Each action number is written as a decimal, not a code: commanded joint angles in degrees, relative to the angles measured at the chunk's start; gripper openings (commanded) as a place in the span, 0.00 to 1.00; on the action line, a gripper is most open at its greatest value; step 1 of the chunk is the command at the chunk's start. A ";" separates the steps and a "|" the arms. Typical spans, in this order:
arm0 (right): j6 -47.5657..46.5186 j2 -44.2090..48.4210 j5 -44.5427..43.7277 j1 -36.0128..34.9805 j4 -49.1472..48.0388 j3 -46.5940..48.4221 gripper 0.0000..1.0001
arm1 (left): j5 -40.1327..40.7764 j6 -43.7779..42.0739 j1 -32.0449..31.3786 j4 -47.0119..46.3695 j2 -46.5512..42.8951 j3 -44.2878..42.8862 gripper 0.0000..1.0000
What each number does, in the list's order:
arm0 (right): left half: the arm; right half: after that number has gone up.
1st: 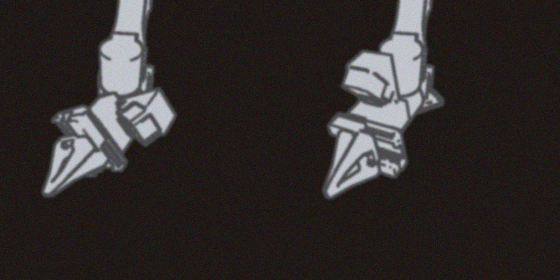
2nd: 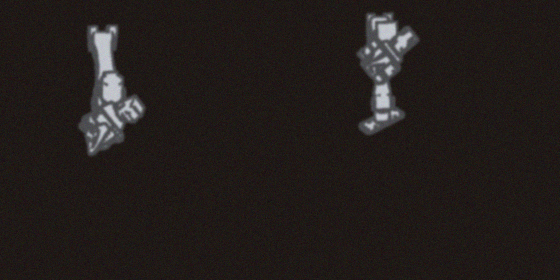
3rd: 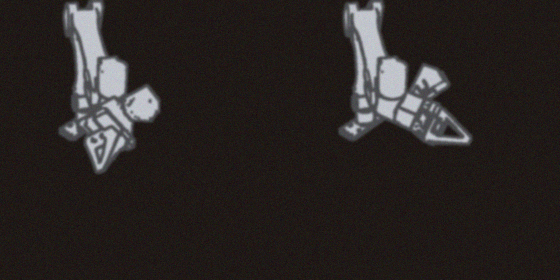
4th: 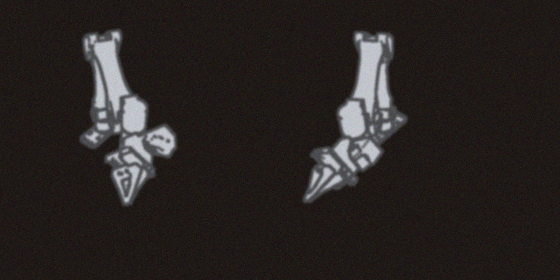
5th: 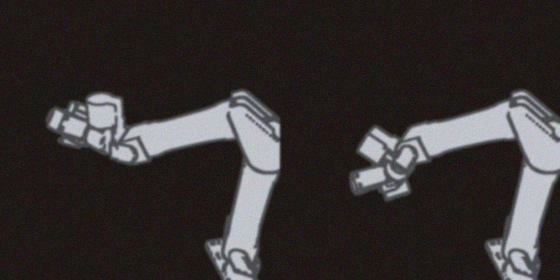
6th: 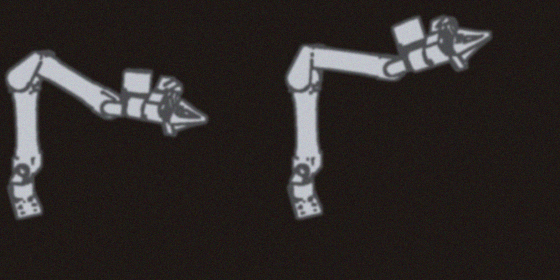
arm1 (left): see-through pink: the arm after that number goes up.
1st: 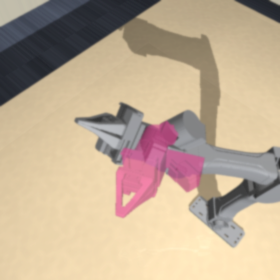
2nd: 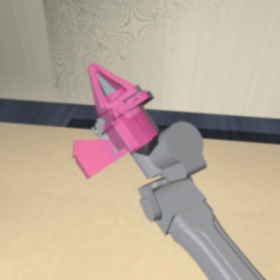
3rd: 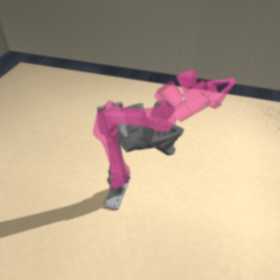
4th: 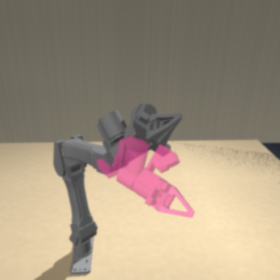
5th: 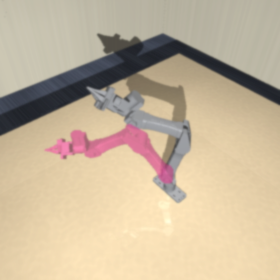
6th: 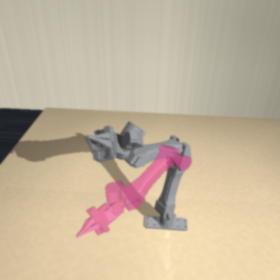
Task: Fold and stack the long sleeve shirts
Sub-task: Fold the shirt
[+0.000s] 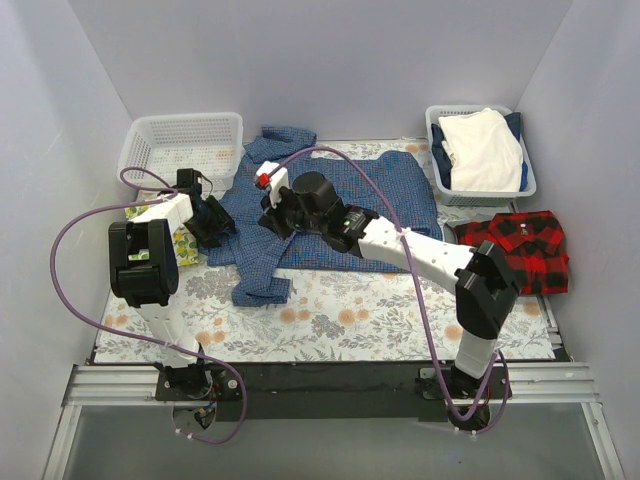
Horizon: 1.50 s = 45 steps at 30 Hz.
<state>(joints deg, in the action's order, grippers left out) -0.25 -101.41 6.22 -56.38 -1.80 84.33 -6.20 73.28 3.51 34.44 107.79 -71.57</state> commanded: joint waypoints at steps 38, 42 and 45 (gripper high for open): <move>-4.93 -12.50 22.96 -3.03 8.30 -4.01 0.02 | 4.35 -2.26 0.80 3.36 2.69 2.05 0.57; -5.64 -8.30 18.59 -2.86 10.06 -1.90 0.01 | 4.35 -2.26 0.80 2.83 1.90 3.19 0.57; -6.16 -5.74 14.55 -2.42 10.24 0.47 0.01 | 2.25 -2.79 0.80 2.31 -1.60 3.37 0.55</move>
<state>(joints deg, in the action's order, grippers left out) -4.99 -113.58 25.56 -59.20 7.81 79.64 -6.46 72.77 3.55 34.04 107.53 -71.20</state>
